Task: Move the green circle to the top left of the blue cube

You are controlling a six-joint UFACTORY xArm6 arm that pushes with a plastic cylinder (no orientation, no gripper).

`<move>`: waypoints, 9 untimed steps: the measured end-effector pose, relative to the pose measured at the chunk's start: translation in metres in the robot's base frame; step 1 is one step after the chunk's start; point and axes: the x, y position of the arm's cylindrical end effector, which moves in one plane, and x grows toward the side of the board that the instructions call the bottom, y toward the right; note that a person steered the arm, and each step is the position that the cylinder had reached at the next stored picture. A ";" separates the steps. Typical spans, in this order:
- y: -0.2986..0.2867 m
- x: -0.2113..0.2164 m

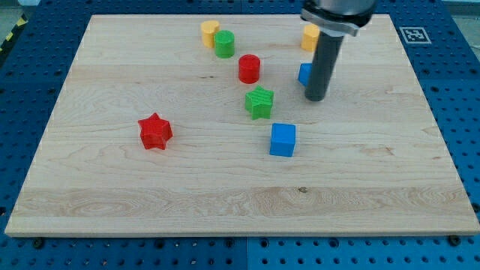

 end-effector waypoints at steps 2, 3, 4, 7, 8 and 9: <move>-0.077 0.000; -0.092 0.000; -0.094 0.005; -0.038 0.032; -0.070 0.032; -0.090 0.032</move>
